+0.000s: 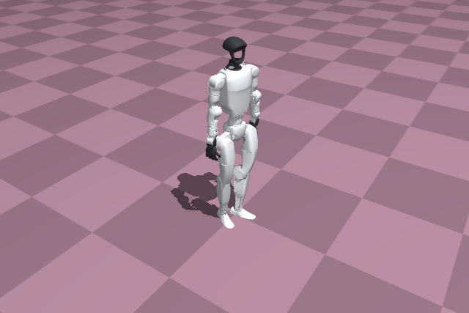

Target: In place motions

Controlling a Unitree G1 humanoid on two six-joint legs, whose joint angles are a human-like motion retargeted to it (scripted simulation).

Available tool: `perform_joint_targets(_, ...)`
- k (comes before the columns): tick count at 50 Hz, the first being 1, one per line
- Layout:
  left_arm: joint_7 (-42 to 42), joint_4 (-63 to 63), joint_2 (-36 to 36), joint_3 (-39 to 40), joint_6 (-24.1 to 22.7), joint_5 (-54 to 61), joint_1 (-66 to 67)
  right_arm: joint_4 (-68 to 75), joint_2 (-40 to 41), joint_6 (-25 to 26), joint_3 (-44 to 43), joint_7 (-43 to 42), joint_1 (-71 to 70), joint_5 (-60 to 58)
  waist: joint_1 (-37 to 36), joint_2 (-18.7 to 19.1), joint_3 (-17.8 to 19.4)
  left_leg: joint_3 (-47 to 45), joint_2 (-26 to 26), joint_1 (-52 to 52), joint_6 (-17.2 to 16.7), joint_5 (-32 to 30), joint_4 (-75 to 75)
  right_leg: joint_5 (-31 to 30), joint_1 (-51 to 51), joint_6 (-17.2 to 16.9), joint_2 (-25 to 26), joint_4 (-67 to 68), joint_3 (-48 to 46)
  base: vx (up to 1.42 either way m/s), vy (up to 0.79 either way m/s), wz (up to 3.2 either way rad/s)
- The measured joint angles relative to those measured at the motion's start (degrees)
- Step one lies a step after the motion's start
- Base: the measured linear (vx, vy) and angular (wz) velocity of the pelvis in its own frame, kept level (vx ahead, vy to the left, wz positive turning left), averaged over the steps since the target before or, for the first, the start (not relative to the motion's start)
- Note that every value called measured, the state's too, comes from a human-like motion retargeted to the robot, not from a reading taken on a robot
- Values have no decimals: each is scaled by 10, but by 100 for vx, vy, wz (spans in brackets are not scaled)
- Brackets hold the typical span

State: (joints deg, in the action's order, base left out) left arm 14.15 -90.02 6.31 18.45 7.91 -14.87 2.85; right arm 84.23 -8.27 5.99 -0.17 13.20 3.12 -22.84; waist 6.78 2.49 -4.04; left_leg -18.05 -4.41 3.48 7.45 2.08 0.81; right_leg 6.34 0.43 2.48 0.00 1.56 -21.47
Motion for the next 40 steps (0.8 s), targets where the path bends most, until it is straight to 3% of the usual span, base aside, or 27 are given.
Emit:
perform_joint_targets(19,-8,-17,-8,-6,-4,17,-13,12,-1,-14,-27,-5,9,38,-9,0,9,-24,4,-2,2,2,3,-7,-14,1,1,8,25,0,0,-12)
perform_joint_targets(23,-7,-13,-9,-16,-5,16,-19,15,-3,-19,-32,-10,15,46,-28,-3,11,-47,8,-4,1,5,3,-6,-14,-1,3,9,49,-1,0,-58)
perform_joint_targets(31,-3,-65,-2,-46,3,41,-69,10,-7,-40,-53,-16,38,55,-136,-13,18,-160,35,-16,-8,17,7,-1,-33,-12,13,37,169,-3,0,-121)
perform_joint_targets(33,-1,-69,-1,-53,6,47,-90,8,-7,-44,-71,-7,48,64,-123,-12,22,-146,36,-12,-6,14,7,2,-30,-17,10,37,158,-4,-2,76)
perform_joint_targets(35,-3,-68,0,-52,4,58,-118,11,-13,-43,-87,-1,56,64,-51,-13,30,-79,20,-3,2,5,5,-4,-36,-8,6,40,92,-4,-2,235)
perform_joint_targets(40,2,-28,1,-43,-1,88,-177,41,-46,-42,-88,-13,91,41,-18,-14,29,-59,19,10,2,3,3,-11,-53,-26,1,58,92,-3,0,43)
